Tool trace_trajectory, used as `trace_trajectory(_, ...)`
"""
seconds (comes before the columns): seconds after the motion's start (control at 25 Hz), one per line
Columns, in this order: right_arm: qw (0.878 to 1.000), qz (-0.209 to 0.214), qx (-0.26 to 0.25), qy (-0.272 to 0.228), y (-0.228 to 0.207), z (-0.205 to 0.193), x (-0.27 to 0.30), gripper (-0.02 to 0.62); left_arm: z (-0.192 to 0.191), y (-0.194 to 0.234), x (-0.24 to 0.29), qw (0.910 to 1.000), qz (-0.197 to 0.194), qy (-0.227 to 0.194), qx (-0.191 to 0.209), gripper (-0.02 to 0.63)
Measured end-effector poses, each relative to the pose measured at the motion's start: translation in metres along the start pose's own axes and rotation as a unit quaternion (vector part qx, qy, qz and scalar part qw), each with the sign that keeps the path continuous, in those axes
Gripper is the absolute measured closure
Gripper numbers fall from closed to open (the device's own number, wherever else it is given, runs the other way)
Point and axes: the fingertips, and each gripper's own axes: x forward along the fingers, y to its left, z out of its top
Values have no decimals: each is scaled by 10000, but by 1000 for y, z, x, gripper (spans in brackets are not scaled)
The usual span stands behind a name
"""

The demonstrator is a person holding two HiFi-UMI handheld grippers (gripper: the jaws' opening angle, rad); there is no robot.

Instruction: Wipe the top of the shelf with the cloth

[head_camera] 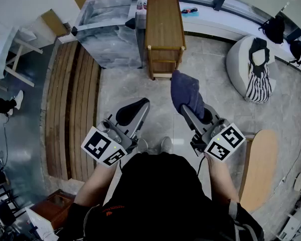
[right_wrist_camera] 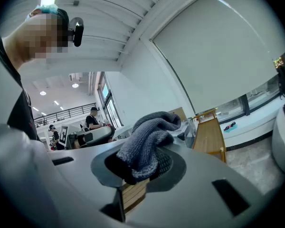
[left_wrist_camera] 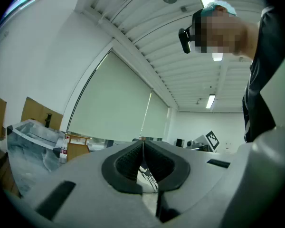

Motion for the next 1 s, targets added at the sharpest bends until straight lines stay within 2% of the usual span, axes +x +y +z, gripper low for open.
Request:
trace_trajectory(0.48, 9998, 27, 161, -112, -13, 0, -20, 534, -14, -17, 12, 10000, 65, 39, -64, 580)
trace_trajectory(1.0, 9993, 354, 74, 24, -45, 2, -63, 534, -30, -46, 48, 9992, 390, -21, -10, 580)
